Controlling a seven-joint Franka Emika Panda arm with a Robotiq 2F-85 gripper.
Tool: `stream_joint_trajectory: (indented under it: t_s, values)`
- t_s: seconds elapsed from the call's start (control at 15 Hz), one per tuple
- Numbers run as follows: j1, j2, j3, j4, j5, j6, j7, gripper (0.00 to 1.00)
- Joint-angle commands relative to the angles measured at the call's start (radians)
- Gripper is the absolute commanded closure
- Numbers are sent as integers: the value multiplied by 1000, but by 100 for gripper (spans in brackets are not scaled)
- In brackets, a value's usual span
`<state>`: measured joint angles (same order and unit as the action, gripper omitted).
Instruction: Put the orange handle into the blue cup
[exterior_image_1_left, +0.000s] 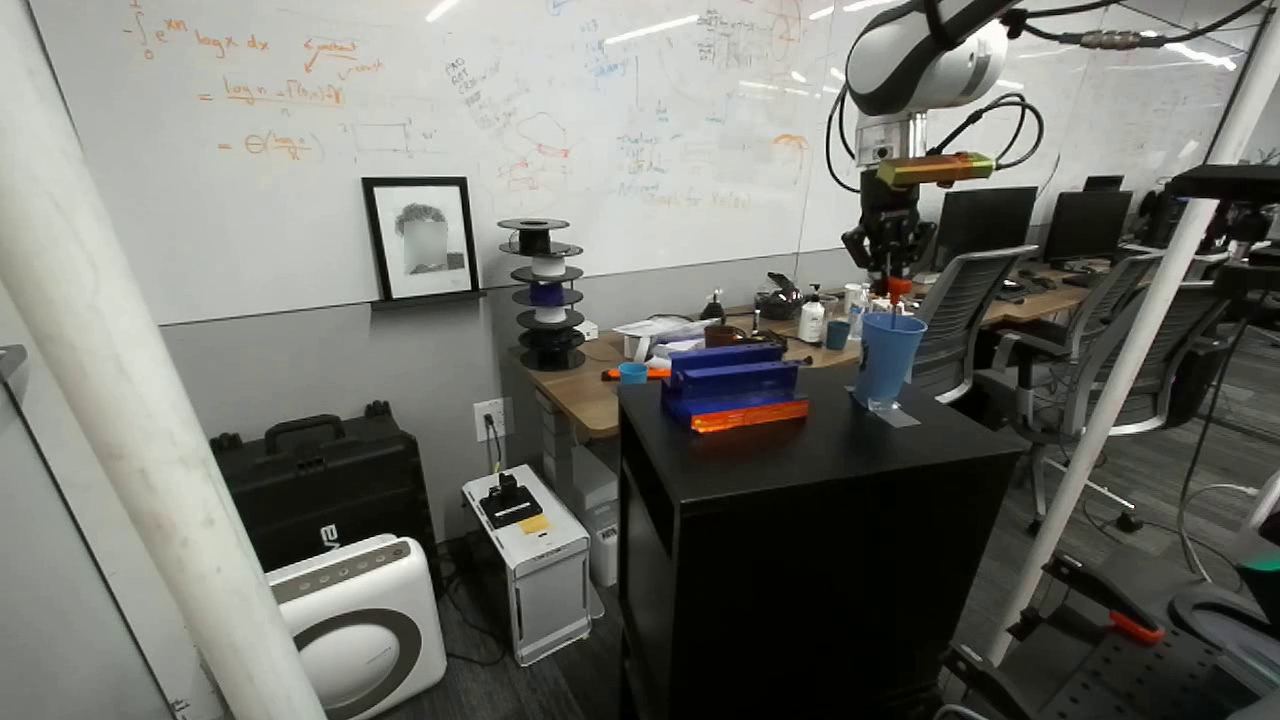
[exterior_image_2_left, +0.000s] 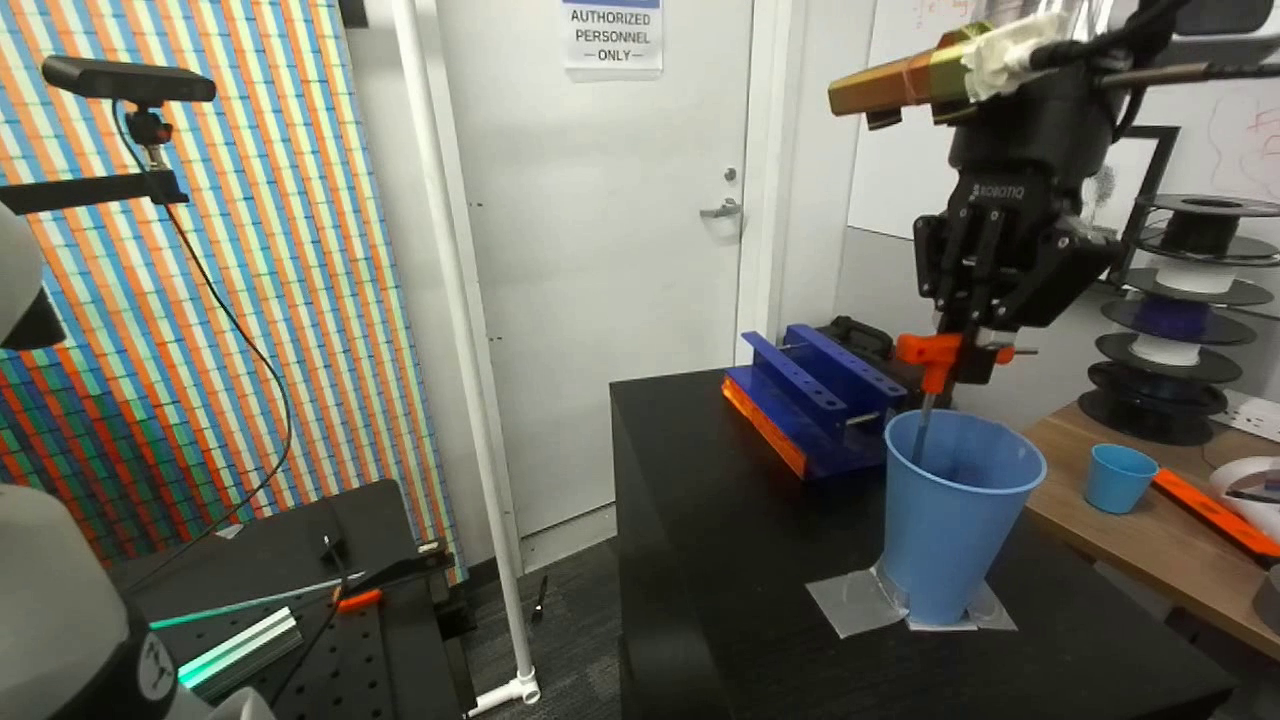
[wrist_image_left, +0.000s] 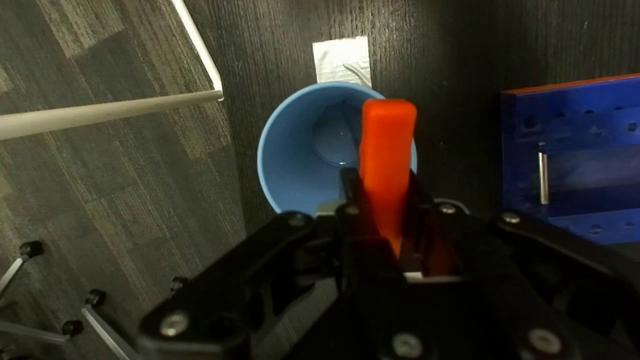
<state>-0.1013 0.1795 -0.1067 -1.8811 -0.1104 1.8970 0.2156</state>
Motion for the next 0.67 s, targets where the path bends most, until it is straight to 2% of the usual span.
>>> stream_joint_trajectory:
  t_s: [0.0, 0.13, 0.33, 0.47, 0.53, 0.6]
  values:
    - [-6, -27, -4, 5, 52, -13, -28, 53]
    - [-5, -90, -8, -19, 35, -13, -32, 40]
    - [-7, -229, -14, -54, 1, -24, -56, 15]
    - [-13, -318, -15, -67, 8, -54, -127, 2]
    - [-17, -370, -19, -82, 32, -55, -151, 0]
    - [-15, -251, -12, -17, 13, -54, -96, 11]
